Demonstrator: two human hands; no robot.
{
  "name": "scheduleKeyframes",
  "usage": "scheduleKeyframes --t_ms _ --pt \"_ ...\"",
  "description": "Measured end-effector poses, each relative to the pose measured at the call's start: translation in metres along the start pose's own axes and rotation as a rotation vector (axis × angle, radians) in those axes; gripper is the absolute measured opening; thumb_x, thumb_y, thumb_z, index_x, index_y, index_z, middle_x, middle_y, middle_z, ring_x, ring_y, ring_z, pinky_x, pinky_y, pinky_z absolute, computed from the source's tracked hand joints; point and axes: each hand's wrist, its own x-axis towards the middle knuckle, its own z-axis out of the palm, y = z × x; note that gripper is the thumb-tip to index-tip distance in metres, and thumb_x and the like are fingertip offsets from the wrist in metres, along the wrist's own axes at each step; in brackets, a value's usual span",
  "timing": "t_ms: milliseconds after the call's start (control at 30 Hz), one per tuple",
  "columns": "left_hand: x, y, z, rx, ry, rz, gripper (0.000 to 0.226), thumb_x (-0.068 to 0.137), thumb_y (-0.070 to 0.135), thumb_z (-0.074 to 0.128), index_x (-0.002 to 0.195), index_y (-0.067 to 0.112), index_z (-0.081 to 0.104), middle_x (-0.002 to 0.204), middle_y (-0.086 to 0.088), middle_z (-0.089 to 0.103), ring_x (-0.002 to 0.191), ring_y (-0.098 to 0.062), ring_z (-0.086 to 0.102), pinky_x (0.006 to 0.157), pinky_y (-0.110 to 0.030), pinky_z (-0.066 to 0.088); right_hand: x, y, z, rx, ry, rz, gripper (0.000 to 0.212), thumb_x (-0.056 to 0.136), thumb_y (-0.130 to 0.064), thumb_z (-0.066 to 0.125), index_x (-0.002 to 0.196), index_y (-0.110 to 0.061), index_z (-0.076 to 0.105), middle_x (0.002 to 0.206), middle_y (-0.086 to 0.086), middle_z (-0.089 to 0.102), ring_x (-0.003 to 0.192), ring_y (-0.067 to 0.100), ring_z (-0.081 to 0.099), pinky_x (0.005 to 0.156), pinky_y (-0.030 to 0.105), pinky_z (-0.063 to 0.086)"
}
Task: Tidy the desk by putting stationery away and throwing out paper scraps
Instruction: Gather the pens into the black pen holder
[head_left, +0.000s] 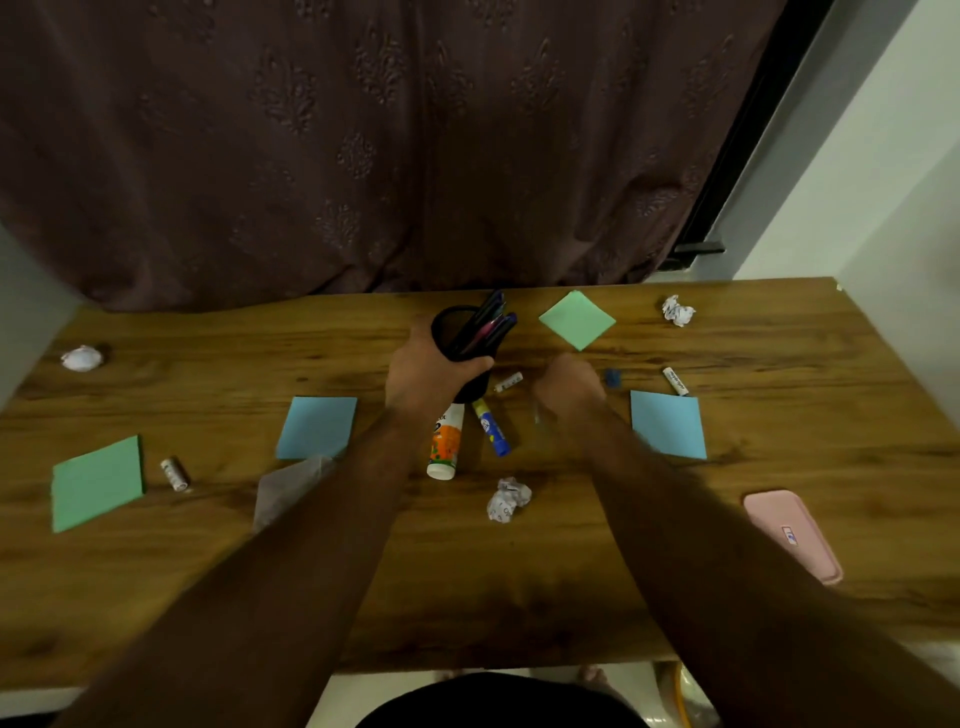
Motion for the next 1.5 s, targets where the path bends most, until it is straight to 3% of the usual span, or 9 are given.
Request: scheduleKeyframes --t_ms 133,300,667,933,1033,1100,1200,1367,1500 --pt "0.006 0.001 0.002 -0.022 -0.039 0.007 0.091 0.057 0.058 0.082 0.133 0.021 0.047 0.122 0.002 0.063 0.112 -0.019 0.061 0.088 -0.036 0.055 0.001 -0.028 -0.066 0.41 0.161 0.026 0.018 0.079 -0.018 0.068 0.094 -0.023 0.058 0.071 0.004 0.071 0.057 0.02 0.068 0.063 0.039 0.06" --pt "0.01 0.01 0.01 -0.022 -0.062 0.043 0.089 0.064 0.045 0.085 0.137 0.017 0.042 0.129 -0.002 0.059 0.118 -0.021 0.056 0.084 -0.028 0.045 -0.013 -0.076 -0.127 0.672 0.234 -0.124 0.023 0.081 -0.013 0.074 0.08 -0.021 0.053 0.075 0.006 0.07 0.055 0.016 0.07 0.048 0.031 0.055" --pt "0.005 0.029 0.024 -0.008 -0.106 0.122 0.084 0.062 0.048 0.083 0.131 0.02 0.042 0.125 0.0 0.059 0.115 -0.023 0.059 0.088 -0.036 0.05 -0.017 -0.103 -0.088 0.17 0.14 -0.262 0.02 0.079 -0.014 0.075 0.094 -0.015 0.062 0.092 0.006 0.067 0.084 0.024 0.068 0.074 0.042 0.06" --pt "0.007 0.033 0.026 -0.023 -0.089 0.115 0.087 0.061 0.047 0.085 0.133 0.019 0.043 0.126 -0.001 0.06 0.115 -0.023 0.059 0.088 -0.033 0.049 -0.001 -0.064 -0.137 0.475 0.299 -0.168 0.017 0.084 -0.008 0.069 0.075 -0.018 0.058 0.073 0.007 0.071 0.059 0.018 0.072 0.056 0.034 0.06" --pt "0.008 0.035 0.029 -0.031 -0.084 0.115 0.087 0.063 0.046 0.084 0.133 0.017 0.042 0.126 -0.002 0.059 0.115 -0.023 0.058 0.088 -0.033 0.05 0.017 -0.025 -0.147 0.365 0.358 -0.078 0.017 0.083 -0.009 0.068 0.071 -0.018 0.06 0.071 0.004 0.068 0.062 0.019 0.07 0.055 0.028 0.057" --pt "0.01 0.036 0.031 -0.028 -0.075 0.115 0.089 0.062 0.047 0.084 0.134 0.017 0.042 0.126 -0.003 0.059 0.115 -0.023 0.058 0.09 -0.034 0.051 0.028 0.009 -0.14 0.041 0.29 -0.022 0.009 0.087 -0.012 0.062 0.083 -0.009 0.069 0.082 0.008 0.068 0.078 0.023 0.067 0.063 0.028 0.054" --pt "0.012 0.039 0.036 -0.02 -0.049 0.108 0.09 0.062 0.048 0.084 0.134 0.016 0.042 0.125 -0.004 0.06 0.114 -0.024 0.059 0.09 -0.035 0.052 0.041 0.051 -0.111 -0.218 0.183 0.042 0.026 0.092 -0.023 0.058 0.109 -0.005 0.068 0.113 0.013 0.067 0.108 0.03 0.062 0.093 0.037 0.051" --pt "0.01 0.044 0.046 -0.021 -0.043 0.106 0.088 0.063 0.047 0.085 0.134 0.015 0.043 0.125 -0.003 0.061 0.114 -0.022 0.059 0.087 -0.03 0.049 0.039 0.064 -0.077 -0.317 -0.024 0.023 0.028 0.094 -0.029 0.059 0.108 -0.005 0.061 0.102 0.007 0.058 0.093 0.021 0.056 0.072 0.03 0.043" --pt "0.009 0.044 0.049 0.001 -0.036 0.105 0.087 0.063 0.05 0.083 0.135 0.018 0.044 0.123 0.001 0.062 0.111 -0.019 0.06 0.082 -0.026 0.048 0.045 0.065 -0.056 -0.269 0.021 0.041 0.02 0.096 -0.022 0.056 0.106 -0.005 0.058 0.102 0.009 0.062 0.092 0.023 0.06 0.075 0.032 0.047"
